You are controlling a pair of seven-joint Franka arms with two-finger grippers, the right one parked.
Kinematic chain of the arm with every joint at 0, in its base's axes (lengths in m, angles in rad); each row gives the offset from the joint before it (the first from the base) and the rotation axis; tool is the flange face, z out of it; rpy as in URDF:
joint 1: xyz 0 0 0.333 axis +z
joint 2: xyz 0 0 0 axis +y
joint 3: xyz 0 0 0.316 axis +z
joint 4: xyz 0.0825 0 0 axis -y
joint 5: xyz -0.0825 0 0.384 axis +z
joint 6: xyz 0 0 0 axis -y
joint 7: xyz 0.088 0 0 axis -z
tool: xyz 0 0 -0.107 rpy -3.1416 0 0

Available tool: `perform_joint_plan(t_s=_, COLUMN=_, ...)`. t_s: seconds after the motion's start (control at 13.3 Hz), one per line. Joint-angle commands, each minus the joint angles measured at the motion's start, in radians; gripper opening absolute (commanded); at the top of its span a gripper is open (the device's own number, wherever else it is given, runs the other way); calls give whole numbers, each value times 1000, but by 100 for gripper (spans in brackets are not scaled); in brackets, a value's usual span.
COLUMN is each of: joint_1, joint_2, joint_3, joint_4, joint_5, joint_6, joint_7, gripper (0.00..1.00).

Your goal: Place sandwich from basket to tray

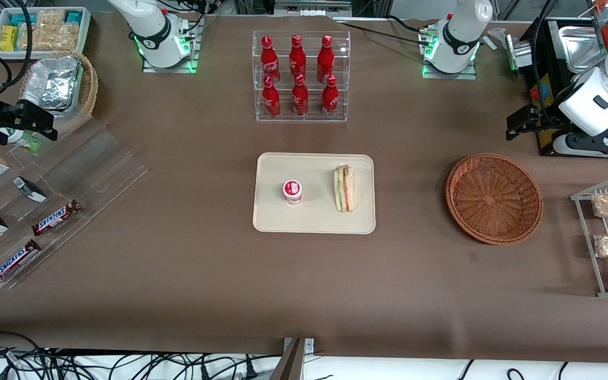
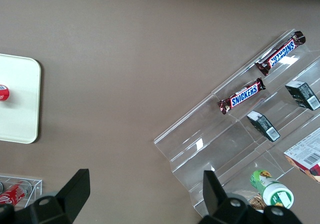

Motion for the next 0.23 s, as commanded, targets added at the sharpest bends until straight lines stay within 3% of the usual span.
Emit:
perform_joint_plan(t_s=0.0, joint_1=-10, joint_2=-23, joint_3=17, joint_4=-24, joint_5=-4, joint_6=-9, joint_7=49, gripper=100)
perform_joint_plan(t_s=0.15, joint_1=-9, joint_2=-22, joint_3=17, joint_4=-24, joint_5=-4, joint_6=-13, joint_7=47, gripper=100)
